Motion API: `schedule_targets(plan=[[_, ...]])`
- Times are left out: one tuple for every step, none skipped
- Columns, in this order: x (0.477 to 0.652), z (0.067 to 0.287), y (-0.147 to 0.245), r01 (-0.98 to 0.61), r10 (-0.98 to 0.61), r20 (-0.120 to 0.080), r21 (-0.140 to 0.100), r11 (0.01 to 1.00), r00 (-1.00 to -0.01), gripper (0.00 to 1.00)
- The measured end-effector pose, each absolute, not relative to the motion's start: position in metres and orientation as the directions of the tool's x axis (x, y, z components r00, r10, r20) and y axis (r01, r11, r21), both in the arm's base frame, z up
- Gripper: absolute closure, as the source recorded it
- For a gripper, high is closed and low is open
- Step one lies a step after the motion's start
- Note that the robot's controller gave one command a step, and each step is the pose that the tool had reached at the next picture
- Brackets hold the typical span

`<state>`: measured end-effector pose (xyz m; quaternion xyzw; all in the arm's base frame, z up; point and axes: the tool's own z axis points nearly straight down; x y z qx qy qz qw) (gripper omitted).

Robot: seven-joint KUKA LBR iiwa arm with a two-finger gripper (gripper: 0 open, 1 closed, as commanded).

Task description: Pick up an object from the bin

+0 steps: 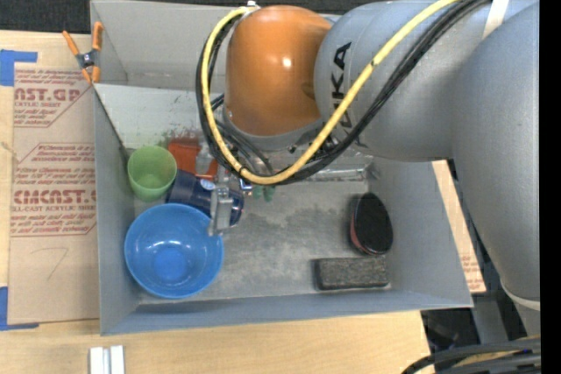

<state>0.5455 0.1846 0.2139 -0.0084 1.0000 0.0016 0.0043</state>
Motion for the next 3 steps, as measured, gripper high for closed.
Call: schedule_targets(plan=[[0.538, 0.129, 0.202, -0.075, -0.075, -0.008, 0.005, 0.997, -0.997, 0.00], [0.552, 0.138, 0.202, -0.020, -0.020, -0.011, 0.006, 1.000, -1.000, 0.00], [0.508, 0.078, 0.207, -0.311, -0.311, -0.014, 0.004, 0.951, -0.950, 0.00]])
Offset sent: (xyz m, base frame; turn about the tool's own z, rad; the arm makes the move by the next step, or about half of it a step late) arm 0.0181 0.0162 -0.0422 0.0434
